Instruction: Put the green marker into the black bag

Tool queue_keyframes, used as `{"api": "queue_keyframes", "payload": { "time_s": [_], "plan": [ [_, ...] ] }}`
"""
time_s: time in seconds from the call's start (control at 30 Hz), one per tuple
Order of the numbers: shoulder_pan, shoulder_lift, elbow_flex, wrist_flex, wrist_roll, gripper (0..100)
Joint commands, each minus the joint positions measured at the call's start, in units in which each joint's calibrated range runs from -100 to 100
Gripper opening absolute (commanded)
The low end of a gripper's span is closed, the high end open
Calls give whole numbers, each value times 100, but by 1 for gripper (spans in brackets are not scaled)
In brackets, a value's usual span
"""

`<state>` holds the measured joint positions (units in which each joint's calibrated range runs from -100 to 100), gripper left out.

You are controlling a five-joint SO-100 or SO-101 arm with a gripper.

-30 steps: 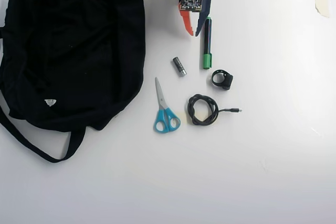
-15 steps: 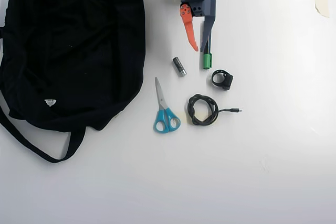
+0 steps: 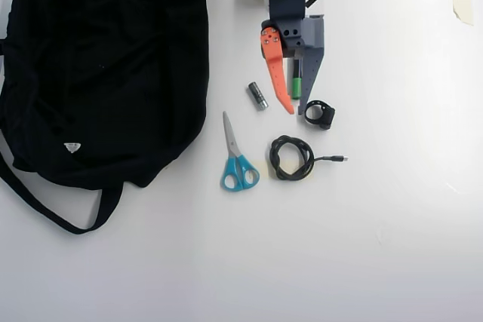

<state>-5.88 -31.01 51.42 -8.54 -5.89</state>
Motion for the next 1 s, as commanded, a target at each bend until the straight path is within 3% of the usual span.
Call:
{"api": "queue_keyframes", "payload": {
  "time_s": [0.0, 0.2, 0.47, 0.63, 0.97],
  "plan": [
    [102, 586, -1143, -93, 27, 2],
    [102, 1491, -2329, -84, 43, 2],
    [87, 2354, -4549, 1733, 242, 2],
    [102, 3001, -5699, 2069, 242, 2],
    [184, 3200, -5752, 2069, 489, 2]
  ]
}}
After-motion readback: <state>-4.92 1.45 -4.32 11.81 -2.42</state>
